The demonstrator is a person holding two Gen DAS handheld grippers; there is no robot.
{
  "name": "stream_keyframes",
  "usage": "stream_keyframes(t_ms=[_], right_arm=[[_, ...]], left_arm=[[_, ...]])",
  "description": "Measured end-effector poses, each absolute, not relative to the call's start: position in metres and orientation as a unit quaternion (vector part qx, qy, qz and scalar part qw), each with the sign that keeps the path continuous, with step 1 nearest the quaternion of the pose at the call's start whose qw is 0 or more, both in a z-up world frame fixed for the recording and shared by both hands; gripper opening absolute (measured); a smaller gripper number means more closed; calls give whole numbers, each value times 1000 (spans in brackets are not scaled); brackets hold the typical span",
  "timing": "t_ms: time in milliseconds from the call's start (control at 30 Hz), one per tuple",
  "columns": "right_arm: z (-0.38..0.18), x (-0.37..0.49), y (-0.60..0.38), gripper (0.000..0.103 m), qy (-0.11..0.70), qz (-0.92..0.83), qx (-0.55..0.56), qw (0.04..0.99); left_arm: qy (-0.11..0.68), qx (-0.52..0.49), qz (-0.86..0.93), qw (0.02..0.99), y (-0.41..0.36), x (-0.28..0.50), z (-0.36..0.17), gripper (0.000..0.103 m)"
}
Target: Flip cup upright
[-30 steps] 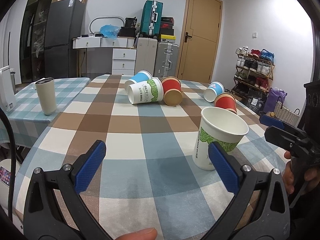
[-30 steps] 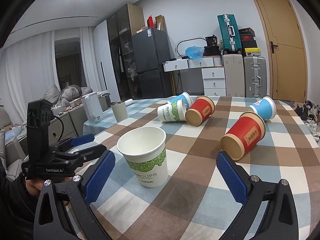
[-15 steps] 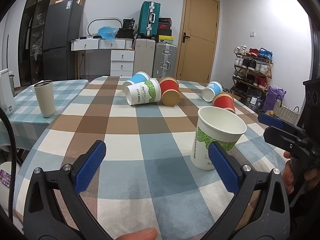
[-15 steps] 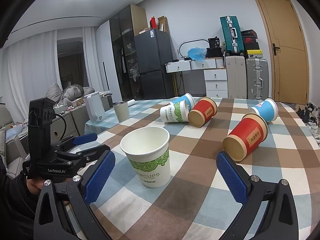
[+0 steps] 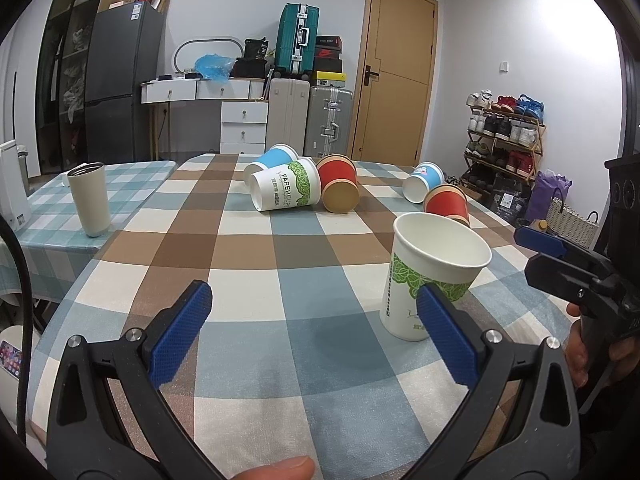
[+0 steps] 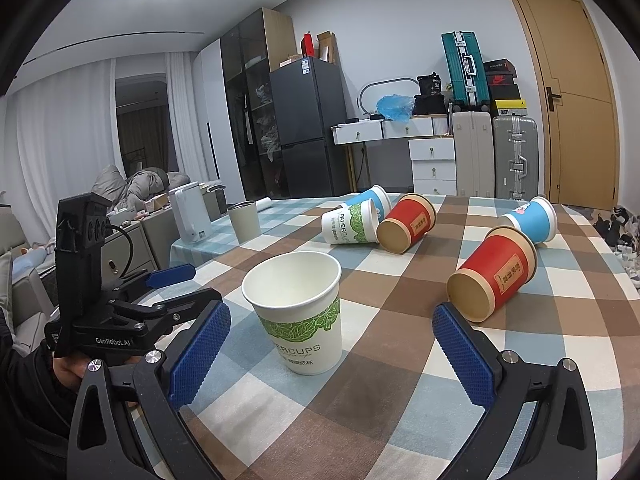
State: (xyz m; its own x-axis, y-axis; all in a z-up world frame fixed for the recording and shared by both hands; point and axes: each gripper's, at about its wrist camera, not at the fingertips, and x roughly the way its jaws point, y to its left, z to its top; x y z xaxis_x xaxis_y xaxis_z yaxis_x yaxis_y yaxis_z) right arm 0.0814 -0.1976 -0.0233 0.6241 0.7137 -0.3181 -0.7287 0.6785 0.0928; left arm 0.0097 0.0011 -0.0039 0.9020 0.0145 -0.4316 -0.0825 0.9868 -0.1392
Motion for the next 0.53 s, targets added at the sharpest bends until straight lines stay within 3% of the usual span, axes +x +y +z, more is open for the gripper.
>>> stream_keyframes(t_ms=[533], right_arm=[[-24, 81, -196, 103, 169, 401, -25, 900]], left_arm=[[218, -75, 26, 973, 2, 12, -2, 102]])
